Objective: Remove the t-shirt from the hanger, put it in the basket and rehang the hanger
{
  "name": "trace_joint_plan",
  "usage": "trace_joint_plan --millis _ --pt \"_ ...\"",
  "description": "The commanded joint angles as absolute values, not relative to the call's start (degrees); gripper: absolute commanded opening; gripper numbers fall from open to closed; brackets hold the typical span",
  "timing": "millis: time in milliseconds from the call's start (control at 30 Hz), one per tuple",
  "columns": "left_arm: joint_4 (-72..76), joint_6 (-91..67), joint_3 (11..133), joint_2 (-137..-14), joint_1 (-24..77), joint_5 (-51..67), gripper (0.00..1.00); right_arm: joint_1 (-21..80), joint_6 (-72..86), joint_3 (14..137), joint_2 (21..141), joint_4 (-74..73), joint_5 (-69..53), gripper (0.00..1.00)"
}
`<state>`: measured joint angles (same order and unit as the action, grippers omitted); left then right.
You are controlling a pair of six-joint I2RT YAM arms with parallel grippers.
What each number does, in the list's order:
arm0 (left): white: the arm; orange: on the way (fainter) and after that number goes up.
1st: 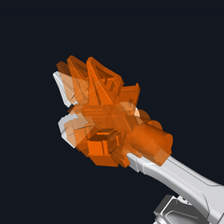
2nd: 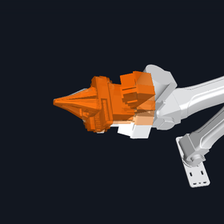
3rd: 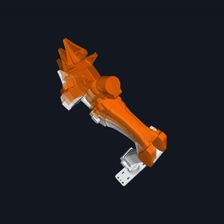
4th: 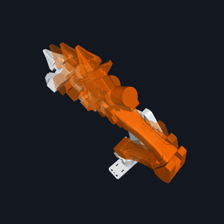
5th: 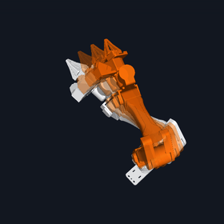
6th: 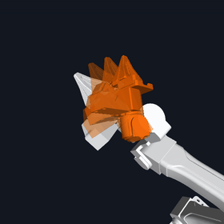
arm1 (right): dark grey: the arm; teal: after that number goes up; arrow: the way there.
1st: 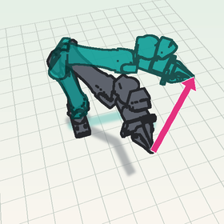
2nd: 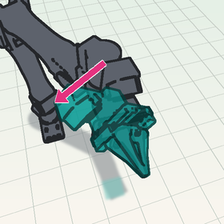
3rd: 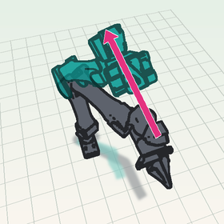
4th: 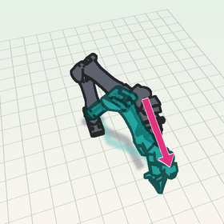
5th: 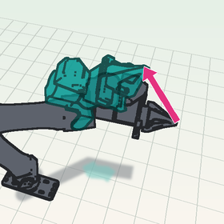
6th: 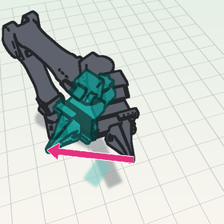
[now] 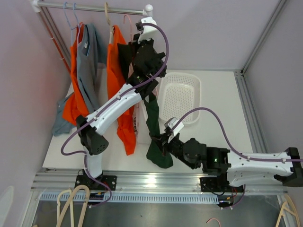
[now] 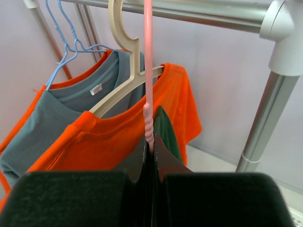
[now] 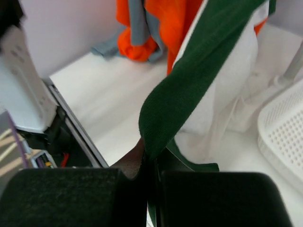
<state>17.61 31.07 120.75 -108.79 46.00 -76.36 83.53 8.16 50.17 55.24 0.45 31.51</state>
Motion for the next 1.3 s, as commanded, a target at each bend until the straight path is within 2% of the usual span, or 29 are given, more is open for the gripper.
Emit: trace_joint_plan --millis 0,200,300,333,367,467,500,667,800,933,1100,1267 --pt "26.37 36.56 125.95 -107.67 44.03 -73.83 0.01 87.80 15.20 44.66 56.60 3.07 33.40 0.00" --pt "24.35 37.35 124.29 -104.69 45.87 -74.79 0.01 87.63 15.57 41.04 59.50 5.80 38.40 0.00" --pt "20.77 34.30 120.51 -100.03 48.77 -75.58 0.01 82.46 13.45 43.67 58.28 5.89 35.87 0.00" --pt "11.00 31.06 120.41 -97.24 49.82 -75.06 0.01 77.48 12.75 44.81 57.58 5.45 34.12 0.00" --pt "3.50 20.24 120.58 -95.64 52.44 -74.10 0.01 74.91 12.22 45.87 57.57 5.45 32.10 0.00" --pt "-24.85 1.28 121.64 -89.24 56.24 -67.44 0.01 65.26 10.29 50.44 58.71 6.15 25.15 0.00" --pt "-27.05 -4.25 120.42 -87.73 59.12 -67.50 0.01 63.04 9.76 53.06 59.41 6.24 21.66 0.00" --pt "-23.11 -1.66 108.32 -80.43 68.54 -73.74 0.01 53.02 9.14 62.30 66.95 5.80 13.55 0.00" --pt "-35.55 -12.73 104.68 -72.45 74.60 -68.84 0.01 48.88 8.35 70.73 73.64 4.49 9.68 0.00" --pt "-38.67 -17.49 99.34 -66.12 75.32 -68.02 0.01 45.80 6.16 81.97 77.07 1.77 7.65 0.00" --pt "-30.17 -12.14 90.11 -59.86 75.23 -72.59 0.01 43.68 1.24 106.90 83.22 -3.86 7.56 0.00" --pt "-20.74 -8.25 81.57 -55.21 73.40 -73.93 0.01 41.40 -4.12 124.60 93.41 -2.03 11.24 0.00"
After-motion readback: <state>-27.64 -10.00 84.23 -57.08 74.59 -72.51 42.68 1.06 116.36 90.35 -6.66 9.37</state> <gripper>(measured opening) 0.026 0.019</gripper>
